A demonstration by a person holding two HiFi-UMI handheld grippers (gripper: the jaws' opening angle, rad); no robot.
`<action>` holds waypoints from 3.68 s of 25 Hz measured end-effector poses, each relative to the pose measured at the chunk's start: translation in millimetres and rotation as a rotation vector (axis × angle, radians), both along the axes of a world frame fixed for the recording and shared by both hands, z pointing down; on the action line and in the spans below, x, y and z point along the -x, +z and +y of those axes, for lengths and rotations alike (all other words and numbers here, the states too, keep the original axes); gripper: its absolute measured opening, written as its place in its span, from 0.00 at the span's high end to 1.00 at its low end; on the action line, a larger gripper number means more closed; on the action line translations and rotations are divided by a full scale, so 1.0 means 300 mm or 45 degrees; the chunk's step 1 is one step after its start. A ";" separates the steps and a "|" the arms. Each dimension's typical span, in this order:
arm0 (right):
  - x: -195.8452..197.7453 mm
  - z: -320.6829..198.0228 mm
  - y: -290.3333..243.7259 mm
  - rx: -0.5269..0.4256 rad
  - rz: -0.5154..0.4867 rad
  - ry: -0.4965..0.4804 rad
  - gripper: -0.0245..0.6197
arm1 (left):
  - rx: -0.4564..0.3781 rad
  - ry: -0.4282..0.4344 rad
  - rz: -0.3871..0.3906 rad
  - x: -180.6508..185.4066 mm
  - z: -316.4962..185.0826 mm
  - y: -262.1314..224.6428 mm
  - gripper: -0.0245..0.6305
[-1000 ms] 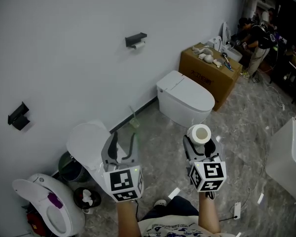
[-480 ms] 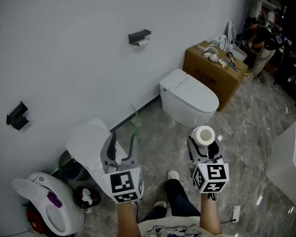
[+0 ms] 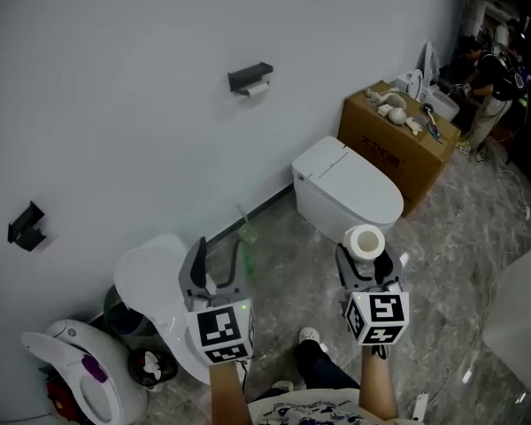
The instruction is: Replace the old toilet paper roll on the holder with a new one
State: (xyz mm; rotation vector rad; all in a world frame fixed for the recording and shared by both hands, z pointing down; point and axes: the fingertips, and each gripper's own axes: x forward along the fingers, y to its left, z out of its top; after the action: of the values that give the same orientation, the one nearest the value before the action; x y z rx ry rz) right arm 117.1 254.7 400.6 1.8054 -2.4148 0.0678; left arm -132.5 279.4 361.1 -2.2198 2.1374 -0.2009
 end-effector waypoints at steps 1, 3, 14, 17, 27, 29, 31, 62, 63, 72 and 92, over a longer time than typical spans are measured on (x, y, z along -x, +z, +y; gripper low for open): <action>-0.011 -0.044 -0.008 -0.005 -0.004 -0.011 0.48 | -0.004 -0.008 0.003 -0.012 -0.036 -0.005 0.62; -0.036 -0.132 -0.028 -0.018 -0.011 -0.030 0.48 | -0.014 -0.028 0.011 -0.033 -0.109 -0.018 0.62; -0.169 -0.521 -0.070 -0.034 -0.001 -0.118 0.48 | -0.050 -0.142 0.011 -0.134 -0.433 -0.057 0.62; -0.198 -0.583 -0.056 -0.025 -0.009 -0.117 0.48 | -0.035 -0.158 0.003 -0.143 -0.494 -0.049 0.62; -0.226 -0.799 -0.034 -0.004 -0.029 -0.106 0.48 | -0.014 -0.159 -0.023 -0.146 -0.713 -0.034 0.62; -0.215 -0.857 -0.036 -0.010 -0.030 -0.104 0.48 | -0.019 -0.152 -0.030 -0.137 -0.773 -0.034 0.62; -0.199 -0.921 -0.037 -0.018 -0.032 -0.101 0.48 | -0.027 -0.150 -0.036 -0.121 -0.841 -0.030 0.62; 0.108 -1.857 -0.071 -0.042 -0.067 -0.077 0.48 | -0.016 -0.099 -0.110 0.150 -1.812 -0.046 0.62; 0.112 -1.868 -0.065 -0.036 -0.065 -0.080 0.48 | -0.009 -0.103 -0.113 0.153 -1.820 -0.041 0.62; 0.122 -2.010 -0.048 -0.002 -0.070 -0.148 0.48 | 0.006 -0.186 -0.131 0.169 -1.905 -0.040 0.62; 0.103 -2.189 0.015 0.070 -0.089 -0.223 0.48 | 0.273 -0.182 -0.586 0.101 -2.057 0.077 0.62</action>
State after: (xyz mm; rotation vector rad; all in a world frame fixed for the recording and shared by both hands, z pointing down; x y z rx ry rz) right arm 86.4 -402.1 405.0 1.5874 -2.5810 0.1815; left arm -162.8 -337.8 384.1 -1.8677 2.0835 -0.8901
